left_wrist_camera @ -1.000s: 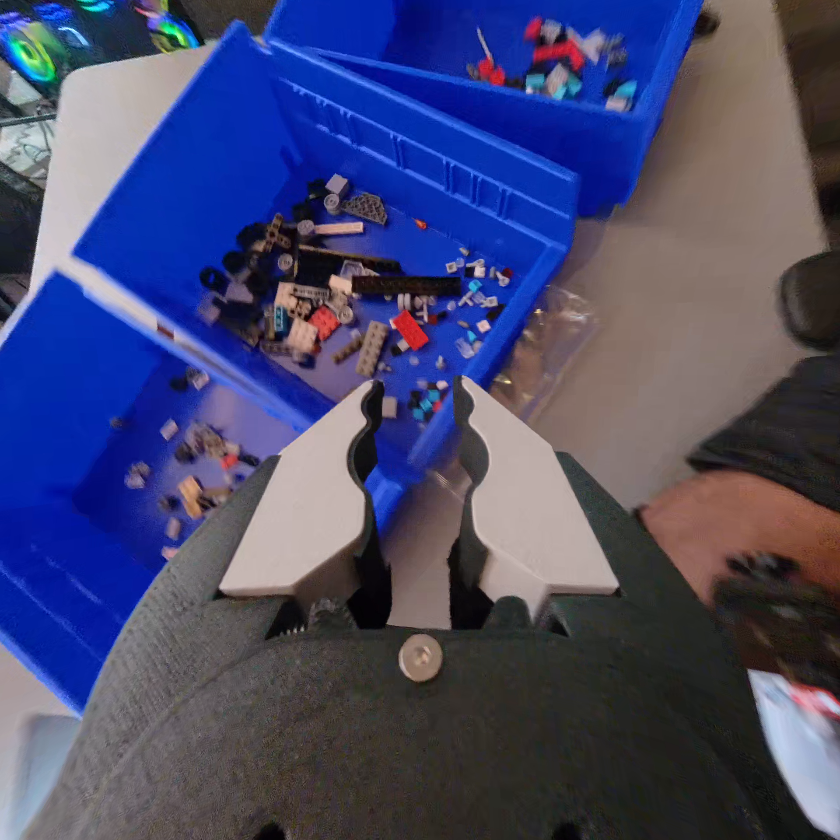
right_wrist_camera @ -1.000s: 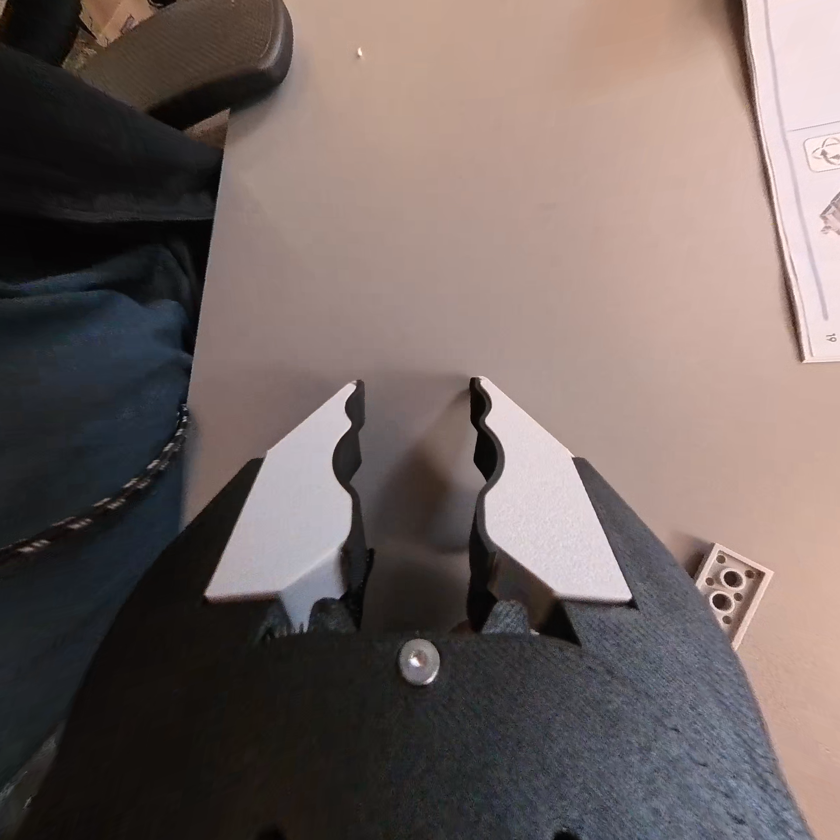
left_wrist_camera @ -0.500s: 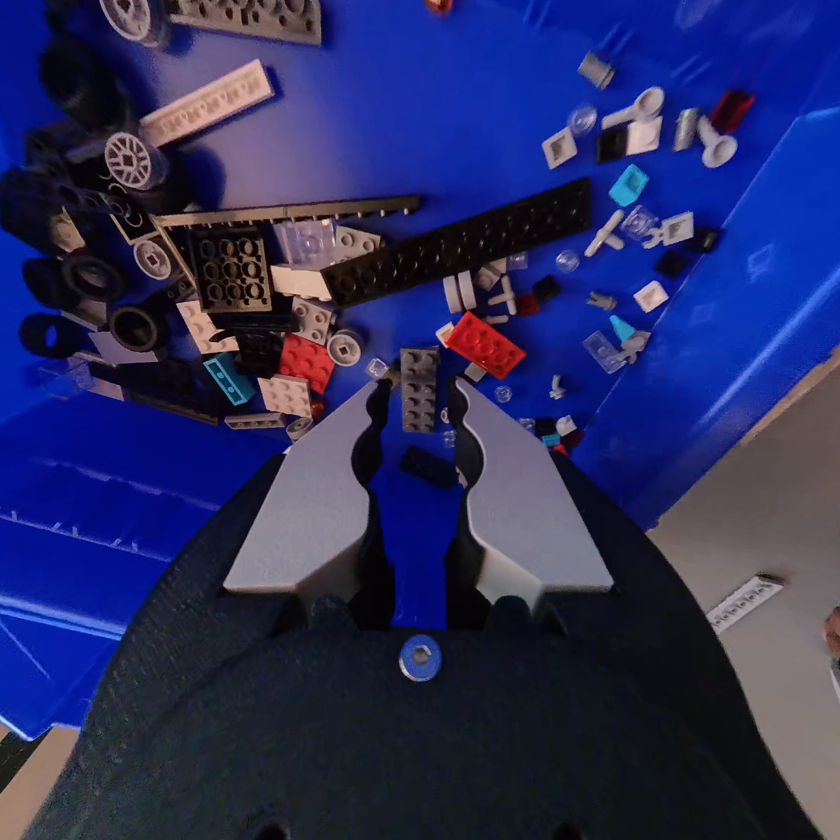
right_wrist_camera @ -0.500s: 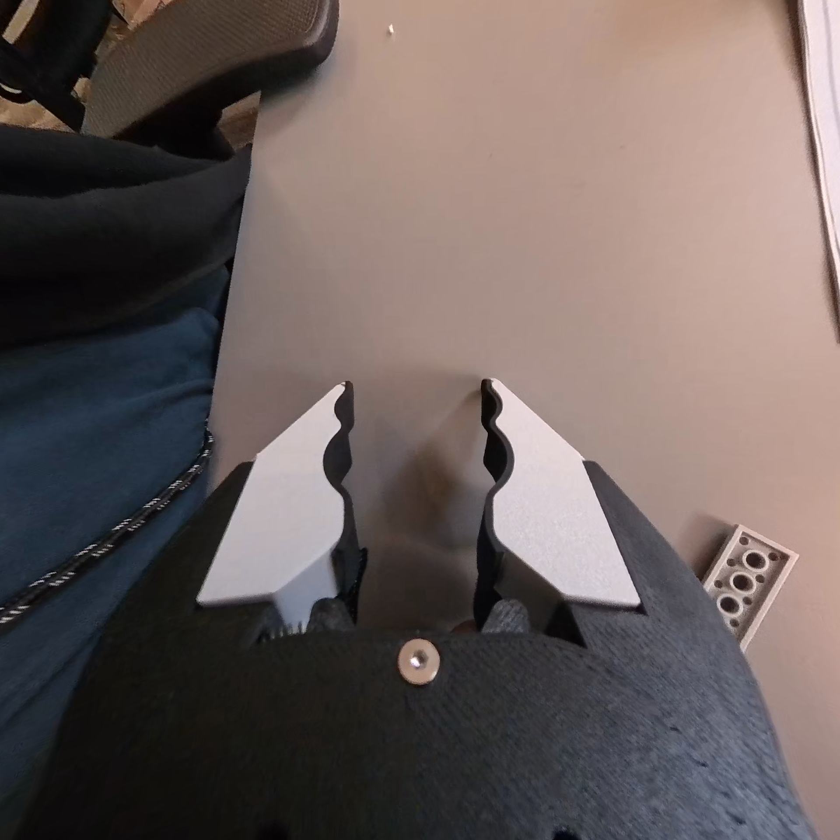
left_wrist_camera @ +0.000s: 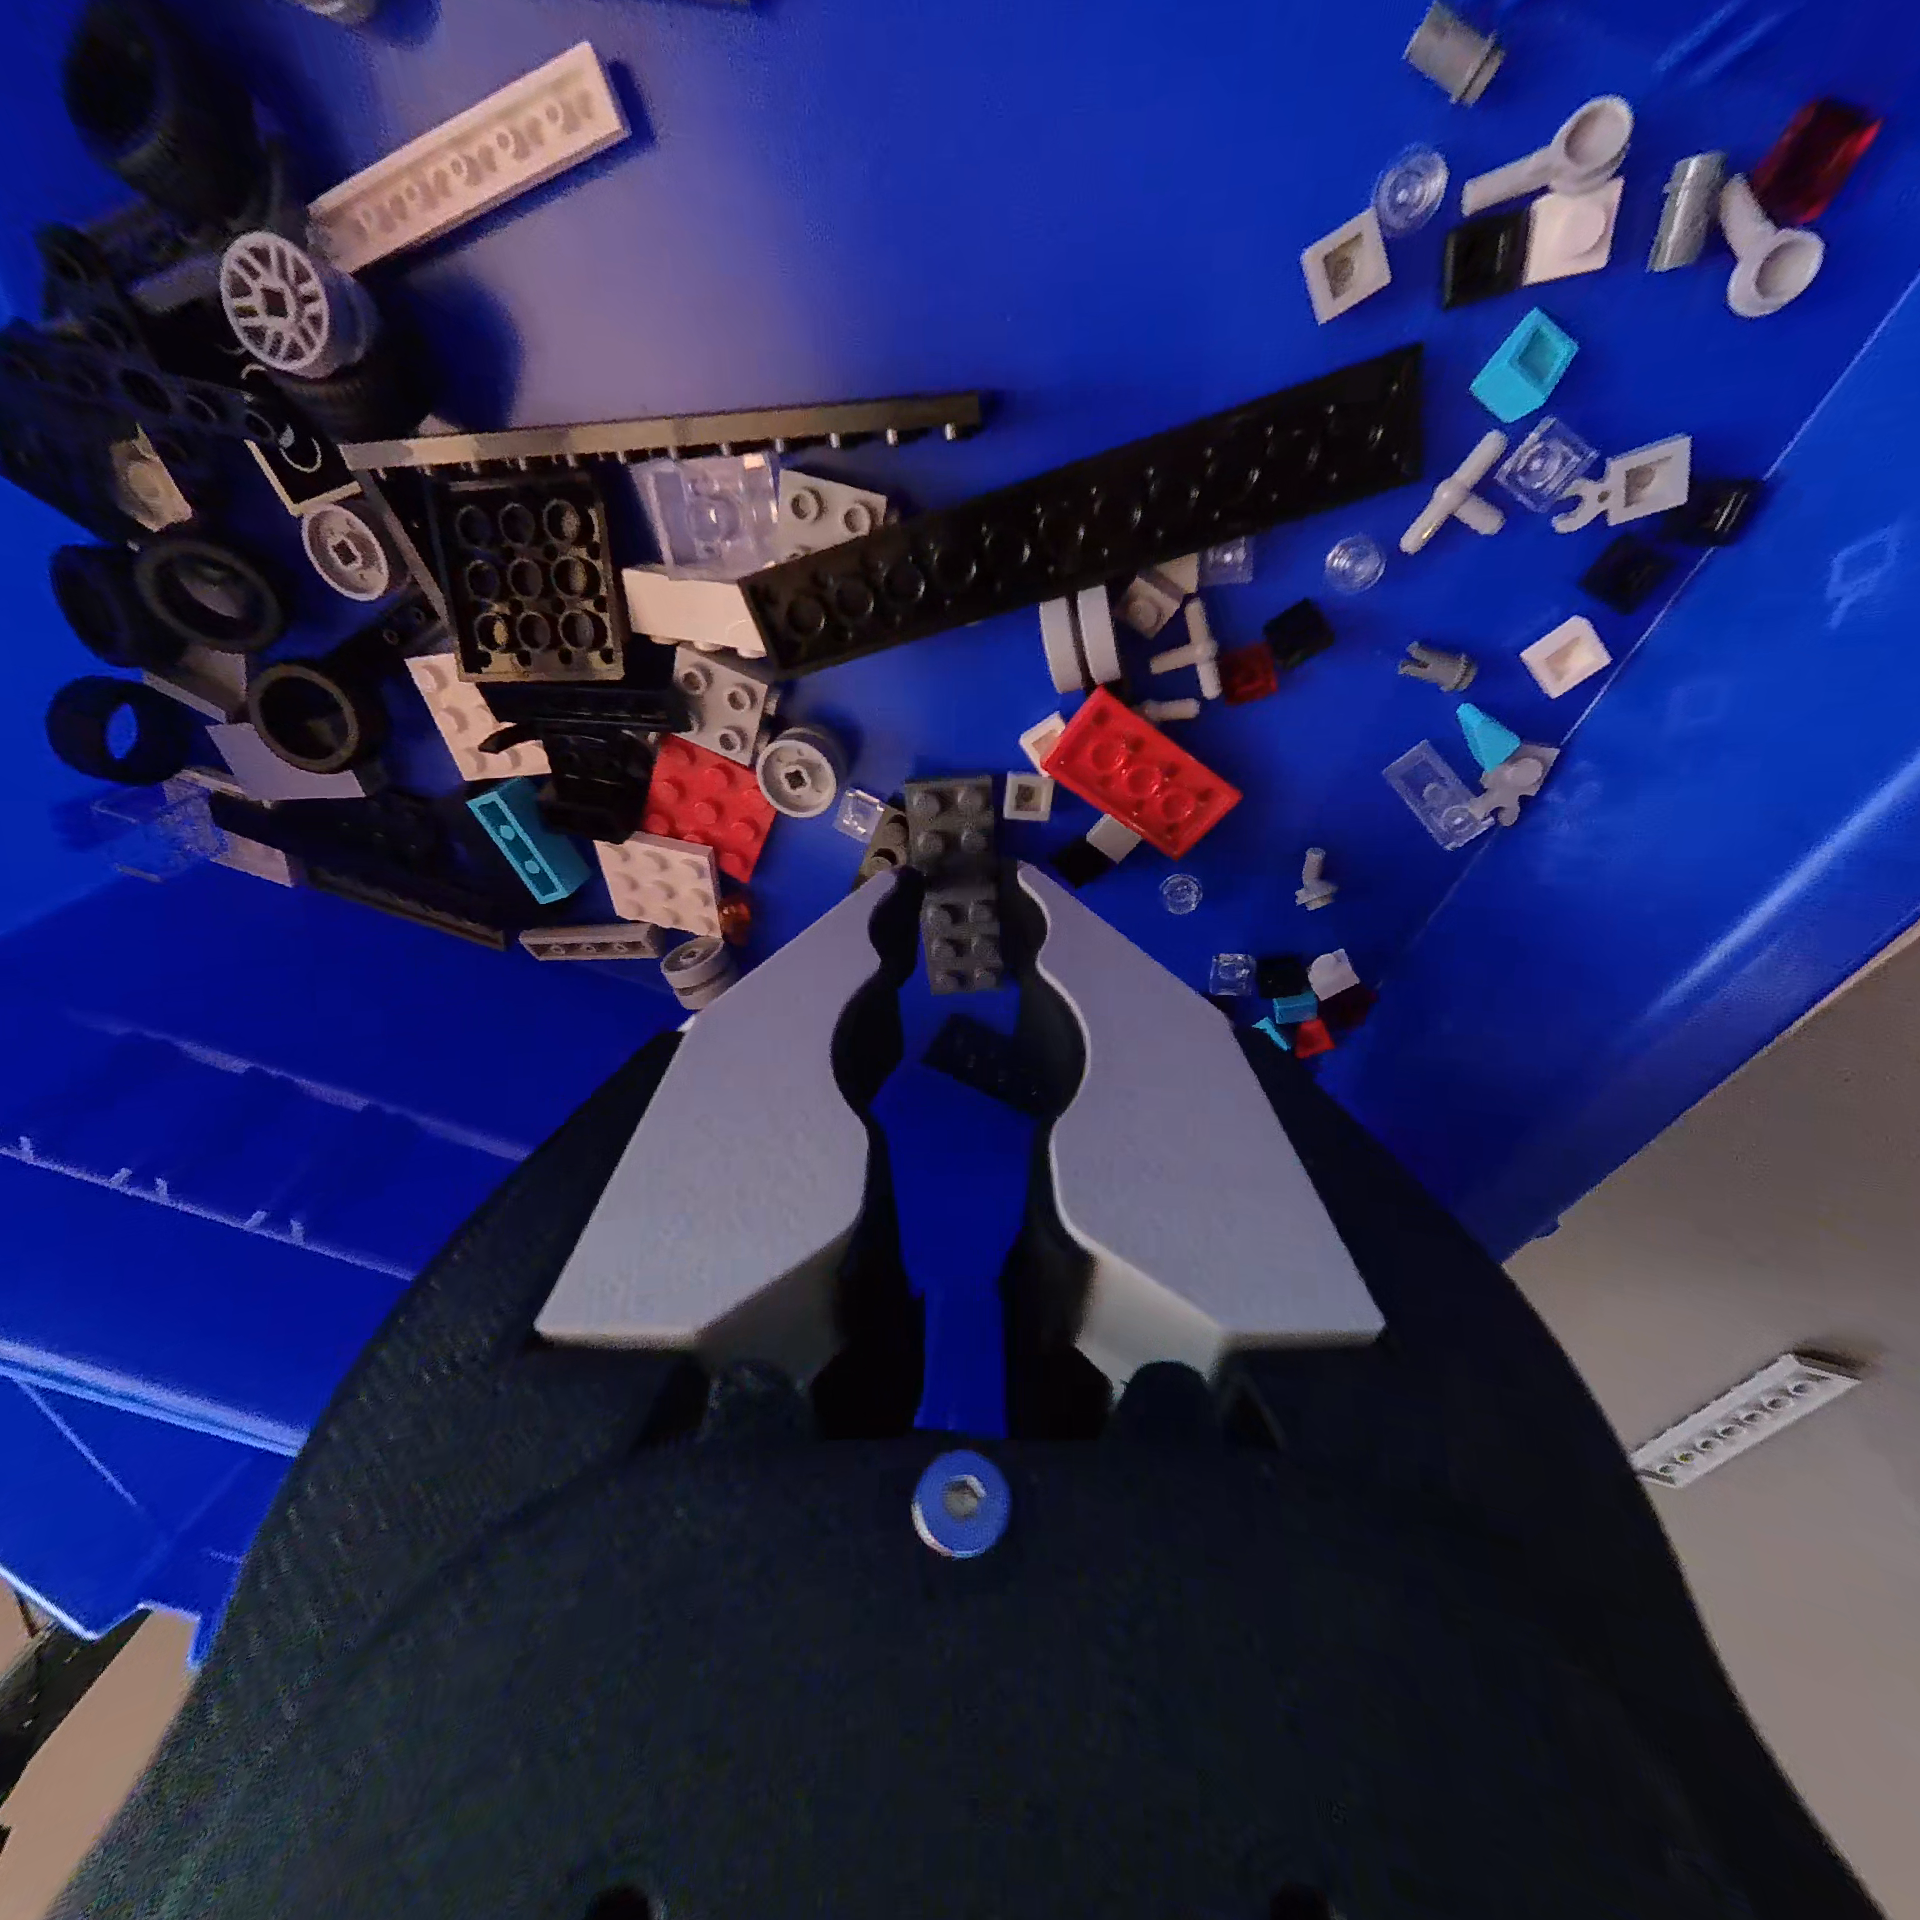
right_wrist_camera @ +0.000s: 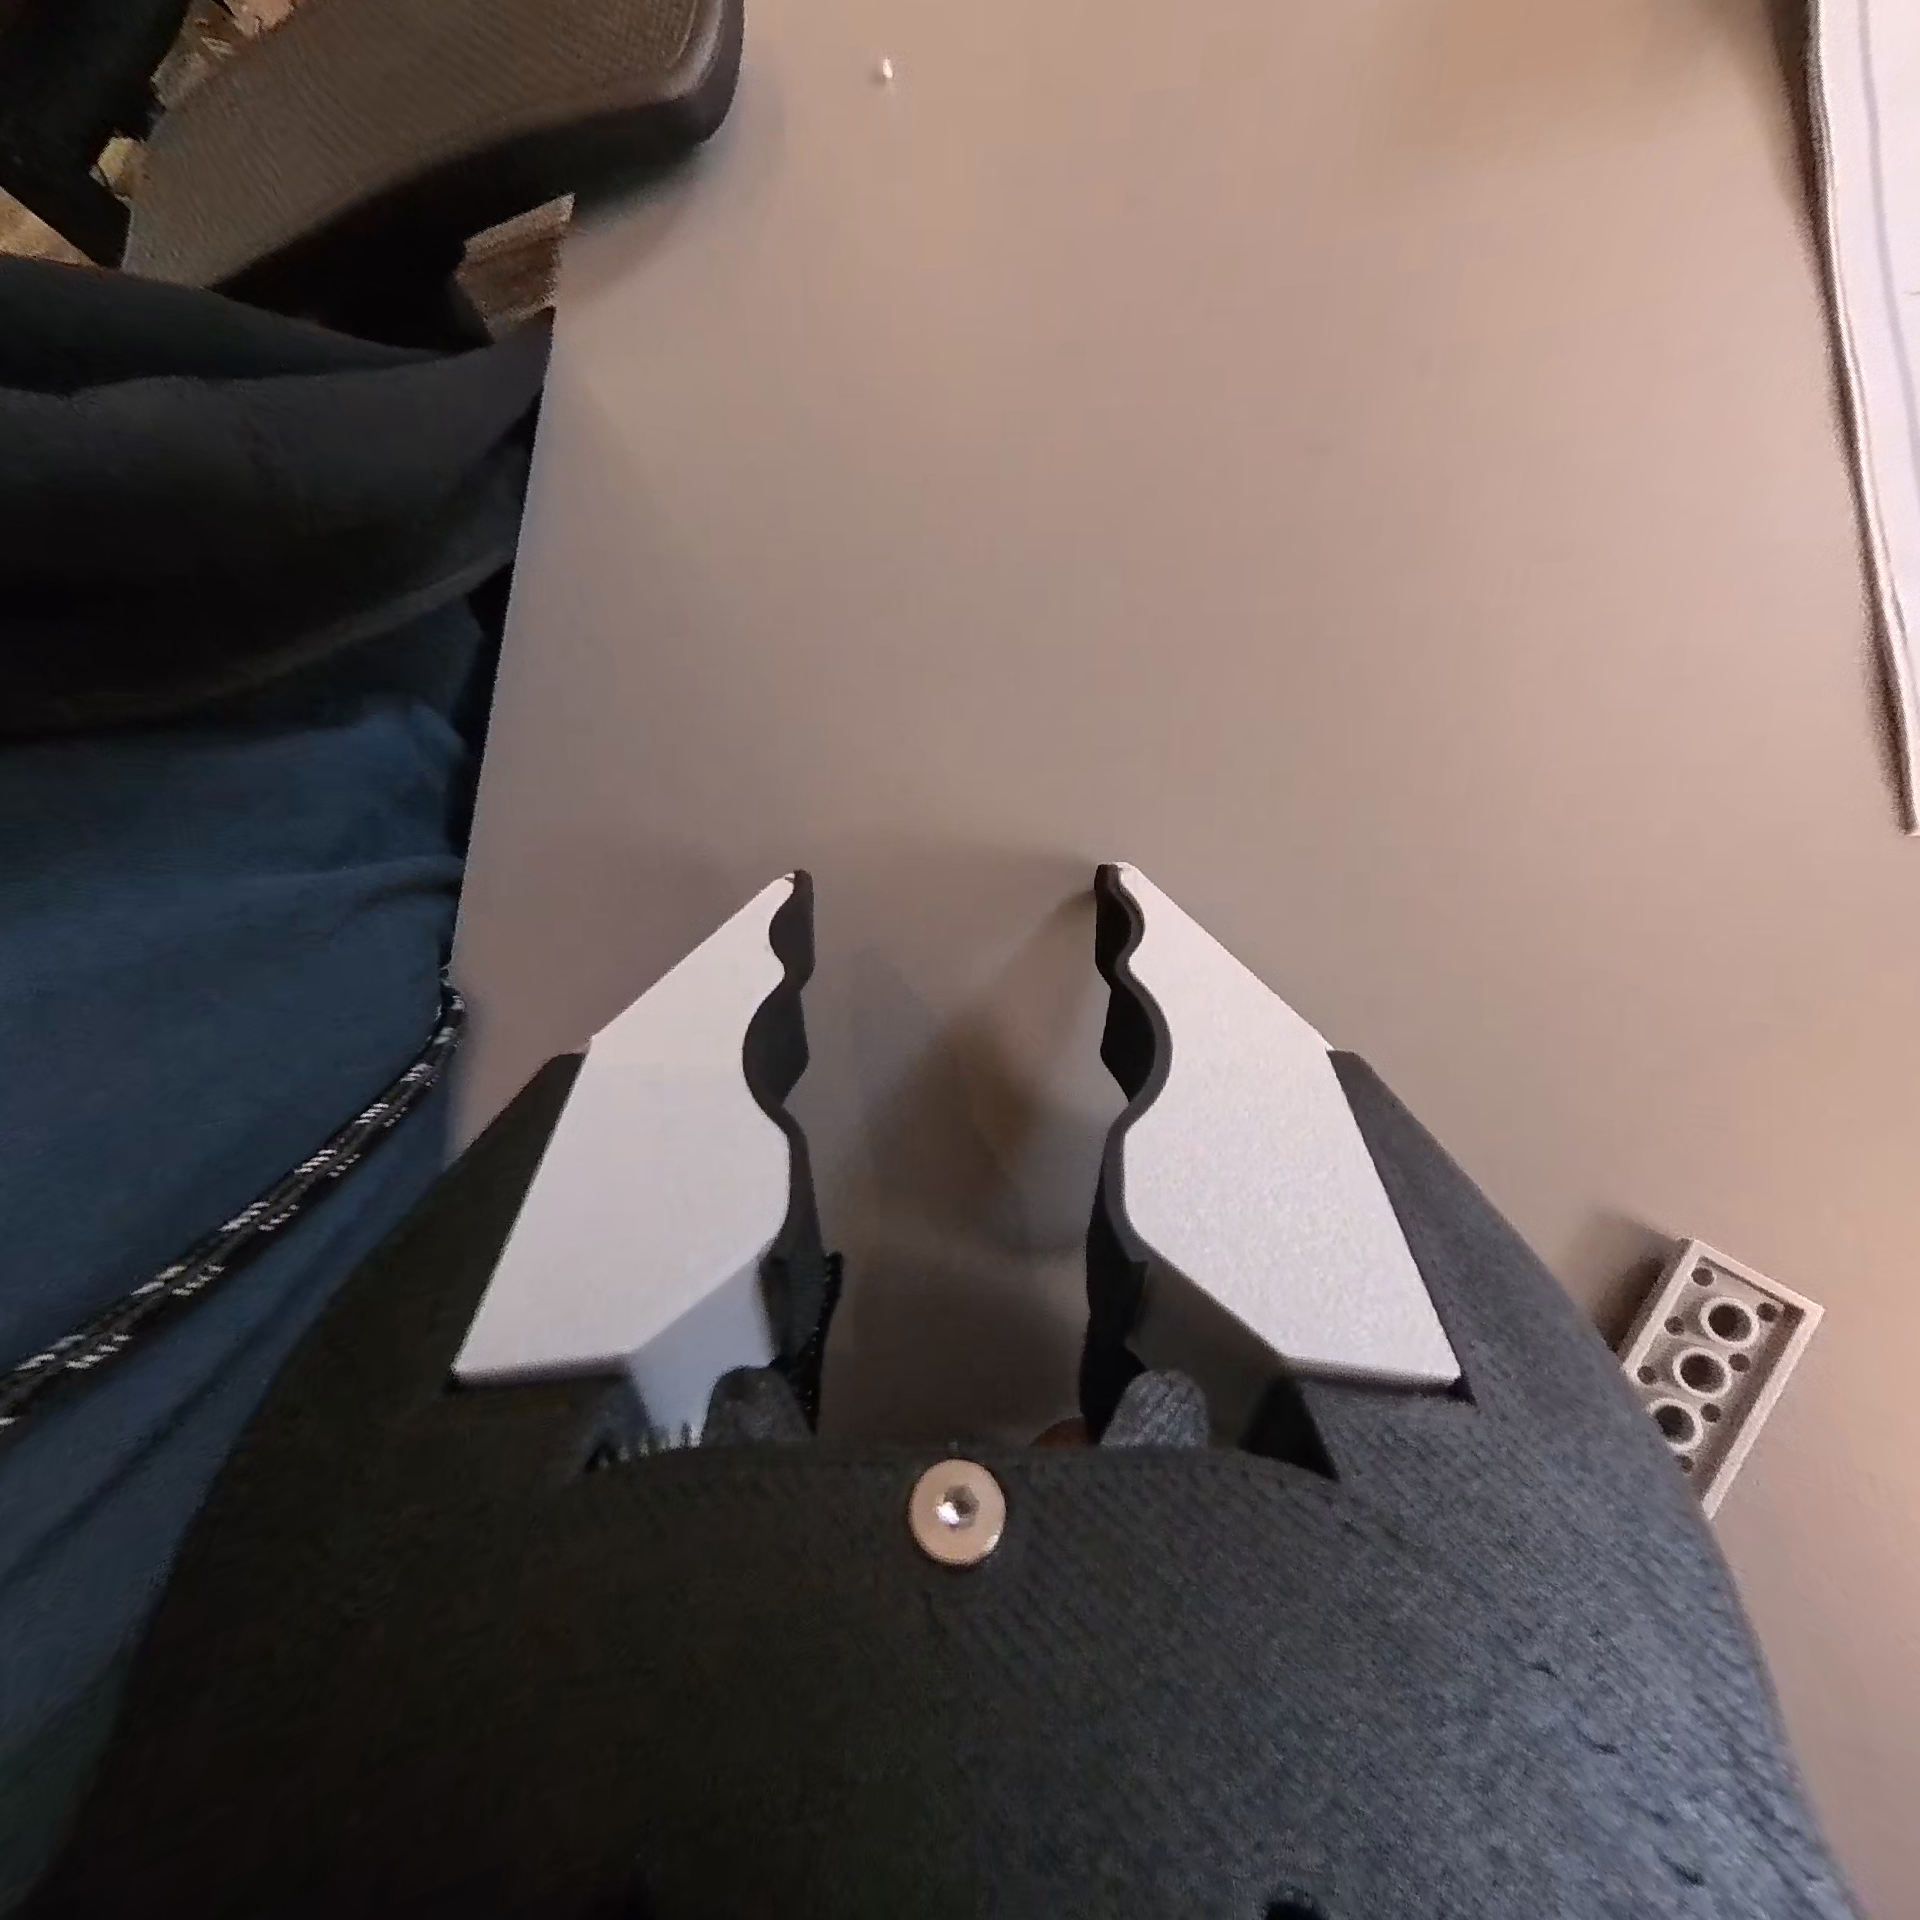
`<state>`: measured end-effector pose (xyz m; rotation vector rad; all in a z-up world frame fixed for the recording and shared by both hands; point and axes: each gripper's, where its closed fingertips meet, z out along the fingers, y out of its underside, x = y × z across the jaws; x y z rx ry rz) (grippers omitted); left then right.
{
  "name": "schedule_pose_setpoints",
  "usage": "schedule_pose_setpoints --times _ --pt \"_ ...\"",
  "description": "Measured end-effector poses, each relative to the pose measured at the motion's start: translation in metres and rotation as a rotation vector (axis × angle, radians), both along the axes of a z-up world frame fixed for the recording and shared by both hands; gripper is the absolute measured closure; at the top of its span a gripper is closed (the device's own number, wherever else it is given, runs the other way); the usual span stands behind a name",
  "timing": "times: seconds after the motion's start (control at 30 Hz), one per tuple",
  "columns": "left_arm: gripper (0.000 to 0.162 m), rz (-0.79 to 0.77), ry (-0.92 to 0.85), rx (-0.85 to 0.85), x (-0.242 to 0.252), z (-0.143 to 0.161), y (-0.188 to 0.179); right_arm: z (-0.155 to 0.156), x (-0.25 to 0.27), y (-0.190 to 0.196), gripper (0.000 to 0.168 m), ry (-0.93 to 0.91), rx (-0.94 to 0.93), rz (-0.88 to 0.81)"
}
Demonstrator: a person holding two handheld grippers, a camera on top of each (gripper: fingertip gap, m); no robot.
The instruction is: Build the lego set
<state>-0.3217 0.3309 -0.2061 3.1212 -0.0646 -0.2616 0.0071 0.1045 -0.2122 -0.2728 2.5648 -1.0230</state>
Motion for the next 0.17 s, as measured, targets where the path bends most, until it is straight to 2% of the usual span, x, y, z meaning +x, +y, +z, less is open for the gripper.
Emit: schedule_pose_setpoints --times 0.03,0.17 --pt "0.146 0.006 -0.002 0.005 0.0000 0.0005 0.0000 -0.0001 0.0003 0.0001 0.111 0.004 0.000 0.001" --pt "0.144 0.023 -0.014 0.019 0.0001 0.0026 0.0005 -0.0002 0.0016 0.0008 0.109 0.011 0.004 0.007"
